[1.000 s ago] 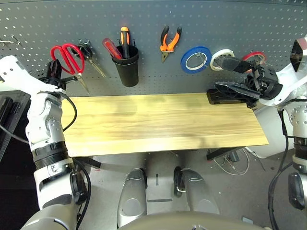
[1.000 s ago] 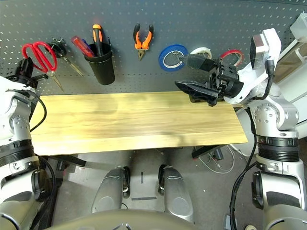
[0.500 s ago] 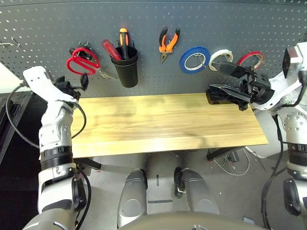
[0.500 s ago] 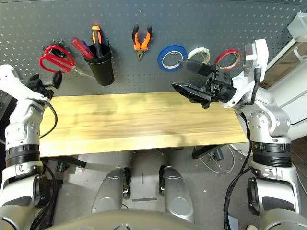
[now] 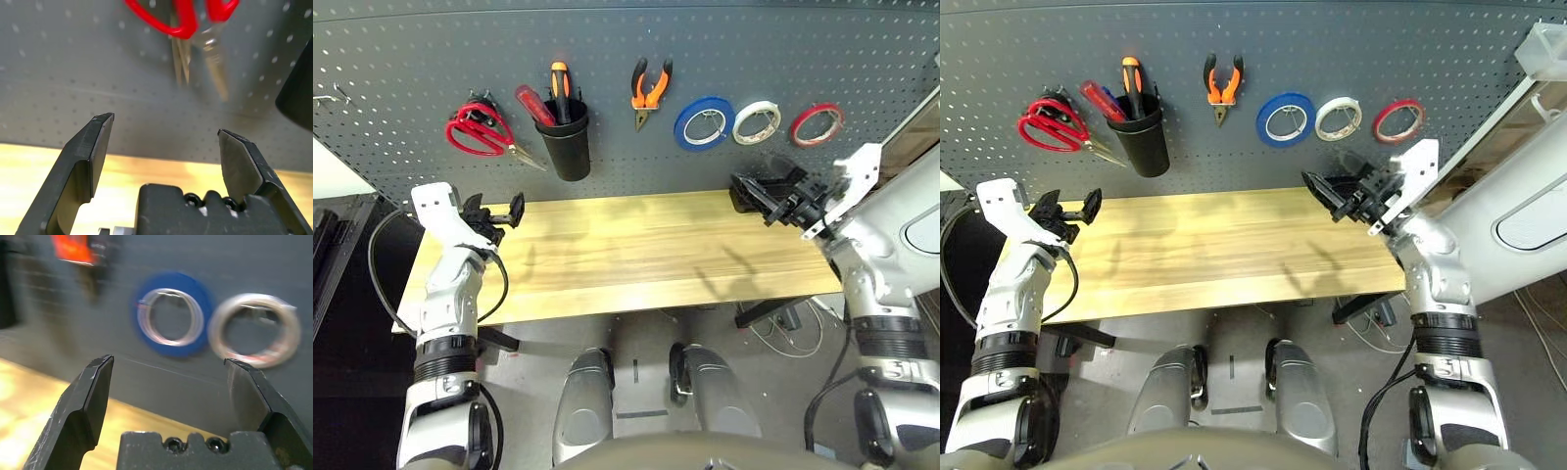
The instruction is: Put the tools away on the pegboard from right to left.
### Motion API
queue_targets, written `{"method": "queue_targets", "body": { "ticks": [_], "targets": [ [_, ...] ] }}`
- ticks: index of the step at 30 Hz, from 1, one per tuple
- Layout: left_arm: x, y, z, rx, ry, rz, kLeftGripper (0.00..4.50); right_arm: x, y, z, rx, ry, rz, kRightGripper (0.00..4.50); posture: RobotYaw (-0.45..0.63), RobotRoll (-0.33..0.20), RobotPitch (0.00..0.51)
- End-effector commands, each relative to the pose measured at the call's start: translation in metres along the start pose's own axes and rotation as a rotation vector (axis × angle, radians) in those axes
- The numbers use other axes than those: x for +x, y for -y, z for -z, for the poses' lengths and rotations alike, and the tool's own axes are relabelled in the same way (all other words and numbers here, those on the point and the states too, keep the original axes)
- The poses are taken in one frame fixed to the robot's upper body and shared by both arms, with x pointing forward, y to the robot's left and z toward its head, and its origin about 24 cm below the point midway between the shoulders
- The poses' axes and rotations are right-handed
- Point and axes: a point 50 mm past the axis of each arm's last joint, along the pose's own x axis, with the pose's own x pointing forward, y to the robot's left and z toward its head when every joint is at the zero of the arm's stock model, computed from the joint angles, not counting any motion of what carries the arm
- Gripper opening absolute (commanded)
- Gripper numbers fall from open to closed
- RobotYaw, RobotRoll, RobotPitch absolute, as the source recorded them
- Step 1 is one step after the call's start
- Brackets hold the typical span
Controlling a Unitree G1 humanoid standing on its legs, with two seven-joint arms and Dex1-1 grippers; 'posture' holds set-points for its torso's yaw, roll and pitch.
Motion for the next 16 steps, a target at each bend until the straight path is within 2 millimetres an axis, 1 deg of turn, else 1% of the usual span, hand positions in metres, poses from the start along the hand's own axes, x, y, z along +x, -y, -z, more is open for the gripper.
{"method": "queue_targets", "body": {
  "ticks": [1, 3, 5, 8, 11, 12, 14, 16],
  "targets": [
    [-0.005, -0.006, 0.003, 0.026, 0.03, -0.06, 4.47, -0.002, 0.01, 0.007, -0.069, 0.024, 0.146, 4.5, -0.09, 0.0, 0.073],
    [-0.009, -0.013, 0.003, 0.059, 0.042, -0.093, 4.47, -0.003, 0.012, 0.011, -0.092, 0.026, 0.214, 4.5, -0.09, 0.0, 0.075],
    [-0.012, -0.016, 0.002, 0.049, 0.054, -0.126, 4.47, -0.006, 0.014, 0.016, -0.114, 0.025, 0.266, 4.5, -0.09, 0.0, 0.073],
    [-0.014, -0.014, 0.002, 0.048, 0.056, -0.138, 4.47, -0.013, 0.017, 0.027, -0.147, 0.004, 0.341, 4.5, -0.08, 0.0, 0.071],
    [-0.015, -0.011, 0.004, 0.024, 0.051, -0.159, 4.47, -0.017, 0.017, 0.035, -0.141, -0.013, 0.355, 4.5, -0.07, 0.0, 0.071],
    [-0.015, -0.011, 0.004, 0.021, 0.051, -0.163, 4.47, -0.017, 0.017, 0.036, -0.14, -0.014, 0.353, 4.5, -0.07, 0.0, 0.071],
    [-0.02, -0.014, 0.012, 0.023, 0.03, -0.207, 4.47, -0.015, 0.014, 0.037, -0.127, -0.008, 0.336, 4.5, -0.07, 0.0, 0.068],
    [-0.022, -0.014, 0.014, 0.019, 0.027, -0.209, 4.47, -0.012, 0.012, 0.037, -0.109, 0.003, 0.313, 4.5, -0.07, 0.0, 0.068]
  ]
}}
